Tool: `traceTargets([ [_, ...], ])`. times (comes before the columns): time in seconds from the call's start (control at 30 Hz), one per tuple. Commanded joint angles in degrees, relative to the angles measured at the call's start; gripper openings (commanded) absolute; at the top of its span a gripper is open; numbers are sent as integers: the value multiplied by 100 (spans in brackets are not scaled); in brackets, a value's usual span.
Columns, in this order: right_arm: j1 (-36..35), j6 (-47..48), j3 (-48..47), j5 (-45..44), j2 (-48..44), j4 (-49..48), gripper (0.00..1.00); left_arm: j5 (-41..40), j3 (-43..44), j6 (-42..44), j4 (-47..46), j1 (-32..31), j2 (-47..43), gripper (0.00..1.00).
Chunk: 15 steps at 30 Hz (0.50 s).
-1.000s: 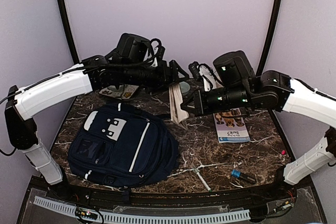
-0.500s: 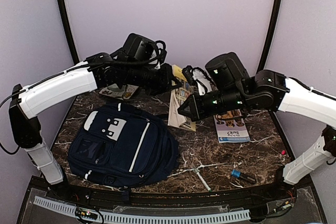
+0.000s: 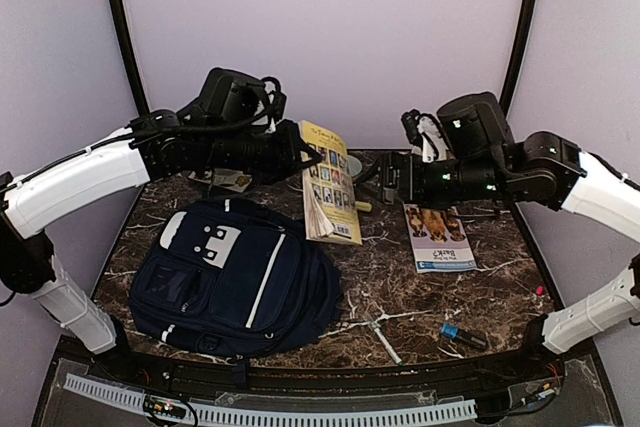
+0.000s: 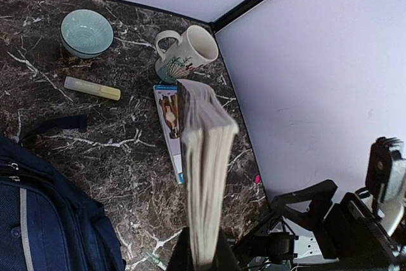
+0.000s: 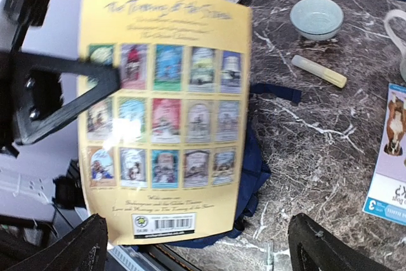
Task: Pack the student bag
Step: Pass from the right arm to the left, then pass from the left arm to the right
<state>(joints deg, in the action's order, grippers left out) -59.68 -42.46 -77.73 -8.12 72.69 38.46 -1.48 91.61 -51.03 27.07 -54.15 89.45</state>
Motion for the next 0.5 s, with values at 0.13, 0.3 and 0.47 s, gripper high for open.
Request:
traceTargets([
  [0.13, 844, -1355, 802, 525, -844, -1047, 100, -152, -490, -824, -1529, 68, -816, 0],
  [0.3, 1048, -2131, 1123, 812, -1153, -1880, 100, -142, -708, -1142, -2435, 101, -927, 0],
  [0.47, 1081, -2950, 1814, 1068, -1450, -3007, 100, -200, -795, -1537, -2983, 133, -960, 0],
])
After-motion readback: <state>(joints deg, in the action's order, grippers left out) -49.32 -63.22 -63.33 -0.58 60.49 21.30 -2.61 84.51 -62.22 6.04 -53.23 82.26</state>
